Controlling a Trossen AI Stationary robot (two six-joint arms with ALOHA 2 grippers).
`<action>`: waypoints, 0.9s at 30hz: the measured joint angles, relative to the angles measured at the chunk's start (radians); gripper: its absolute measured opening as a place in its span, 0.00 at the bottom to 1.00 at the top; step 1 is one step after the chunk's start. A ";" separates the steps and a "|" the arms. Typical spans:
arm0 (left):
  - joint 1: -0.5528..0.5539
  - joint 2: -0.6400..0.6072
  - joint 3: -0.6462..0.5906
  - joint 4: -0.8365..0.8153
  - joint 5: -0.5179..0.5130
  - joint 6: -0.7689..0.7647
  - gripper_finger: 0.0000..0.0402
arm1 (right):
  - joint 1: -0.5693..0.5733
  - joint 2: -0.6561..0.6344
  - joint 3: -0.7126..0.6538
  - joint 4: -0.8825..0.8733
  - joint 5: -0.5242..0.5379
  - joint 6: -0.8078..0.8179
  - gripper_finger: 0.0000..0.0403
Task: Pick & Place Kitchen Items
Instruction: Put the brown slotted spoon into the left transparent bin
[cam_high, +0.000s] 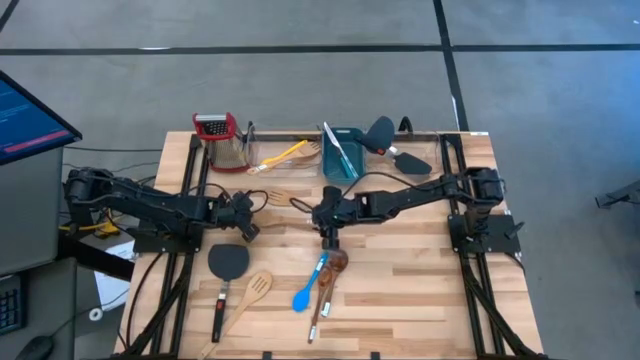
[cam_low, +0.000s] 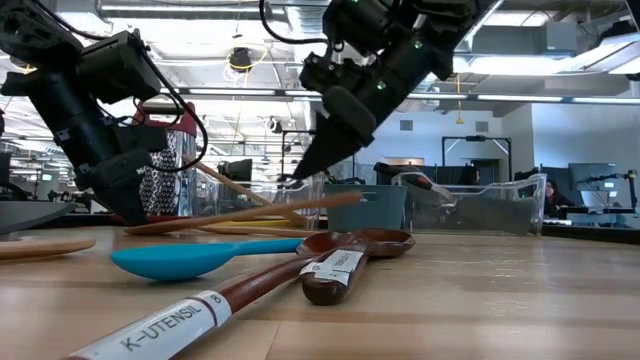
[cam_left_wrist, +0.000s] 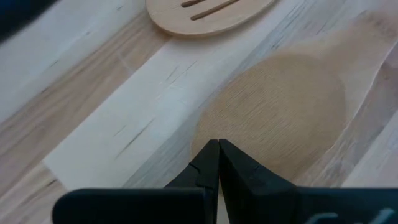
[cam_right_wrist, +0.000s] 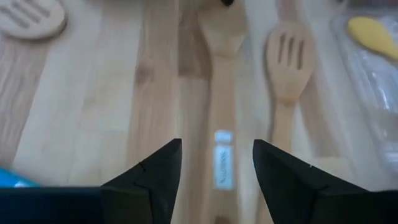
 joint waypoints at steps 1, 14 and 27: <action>0.000 0.000 0.000 0.002 0.001 0.000 0.00 | -0.004 -0.001 0.001 0.002 0.000 0.000 0.48; 0.000 0.001 0.000 0.007 0.004 0.000 0.00 | -0.067 0.000 0.000 -0.096 -0.041 0.056 0.58; 0.000 0.002 -0.001 0.014 0.010 0.000 0.00 | -0.067 0.000 0.000 -0.100 -0.132 0.056 0.62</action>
